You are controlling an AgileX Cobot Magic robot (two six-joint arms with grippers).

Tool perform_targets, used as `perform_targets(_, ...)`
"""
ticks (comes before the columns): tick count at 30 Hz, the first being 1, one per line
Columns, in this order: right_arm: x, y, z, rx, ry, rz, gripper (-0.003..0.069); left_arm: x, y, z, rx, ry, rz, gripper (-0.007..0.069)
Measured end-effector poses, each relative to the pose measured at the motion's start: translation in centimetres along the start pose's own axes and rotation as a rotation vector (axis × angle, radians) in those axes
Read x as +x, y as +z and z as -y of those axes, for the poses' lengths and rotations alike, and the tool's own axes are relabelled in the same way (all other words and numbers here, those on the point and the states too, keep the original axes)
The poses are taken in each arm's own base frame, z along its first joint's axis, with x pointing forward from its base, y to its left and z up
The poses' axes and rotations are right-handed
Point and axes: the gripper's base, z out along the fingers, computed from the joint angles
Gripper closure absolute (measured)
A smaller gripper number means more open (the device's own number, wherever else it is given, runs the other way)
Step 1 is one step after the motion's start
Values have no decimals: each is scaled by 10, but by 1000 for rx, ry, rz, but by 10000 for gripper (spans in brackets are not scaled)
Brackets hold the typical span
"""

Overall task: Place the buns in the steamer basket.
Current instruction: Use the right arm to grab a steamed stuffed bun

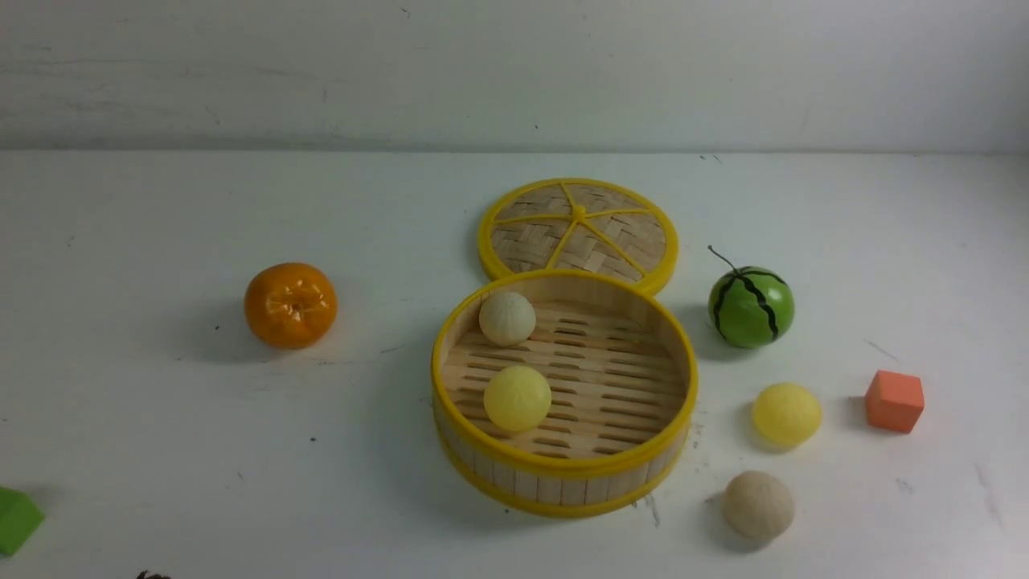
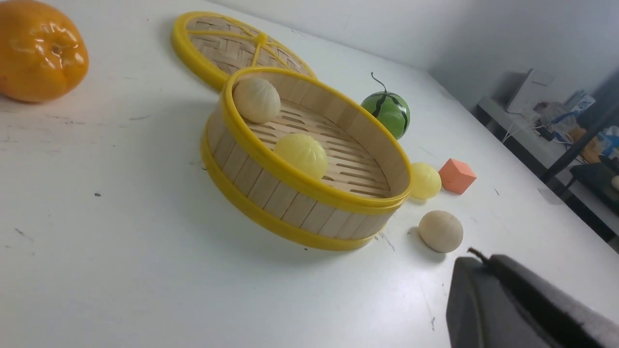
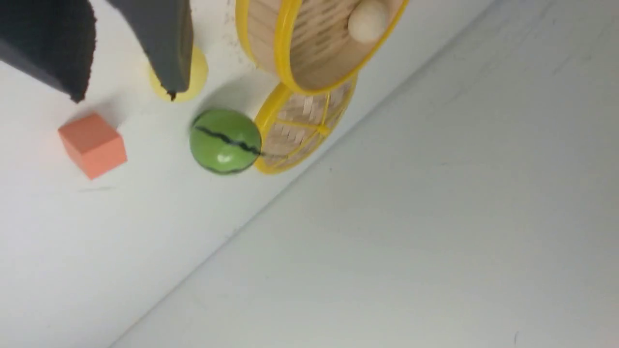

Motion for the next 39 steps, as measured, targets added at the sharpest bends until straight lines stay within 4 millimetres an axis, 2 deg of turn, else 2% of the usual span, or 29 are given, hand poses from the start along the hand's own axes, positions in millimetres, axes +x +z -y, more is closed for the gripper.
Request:
perform_targets(3,-14,1,-27,35,-106,-186,450,0,0,0,0,1,-2,638)
perform_targets(6,-33,10,-56,56,-293,-400,472,0,0,0,0,1,-2,638)
perform_targets(9,-53,33,-81,66,-448,-645,491,0,0,0,0,1,-2,638)
perform_targets(10,-53,34,-82,66,-462,-670,492,0,0,0,0,1,-2,638)
perform_targets(11,-62,51,-89,84,-492,-773,502,0,0,0,0,1,-2,637)
perform_targets(13,-65,68,-91,105,-497,-863,515,0,0,0,0,1,-2,637)
perform_targets(14,-64,72,-91,110,-498,-883,517,0,0,0,0,1,-2,637)
perform_targets(16,-61,95,-92,125,-513,-979,541,0,0,0,0,1,-3,636)
perform_targets(19,-54,110,-95,131,-536,-1050,559,0,0,0,0,1,-5,636)
perform_targets(21,-42,128,-98,148,-571,-1126,578,0,0,0,0,1,-5,634)
perform_targets(22,-41,129,-98,149,-575,-1130,580,0,0,0,0,1,-5,635)
perform_targets(23,-30,141,-101,155,-604,-1164,589,0,0,0,0,1,-5,635)
perform_targets(25,-25,146,-103,154,-614,-1174,589,0,0,0,0,1,-5,635)
perform_targets(30,7,170,-113,130,-673,-1278,589,0,0,0,0,2,-5,635)
perform_targets(35,18,195,-114,145,-706,-1305,577,0,0,0,0,2,-5,629)
perform_targets(39,21,206,-114,152,-722,-1300,559,0,0,0,0,2,-5,627)
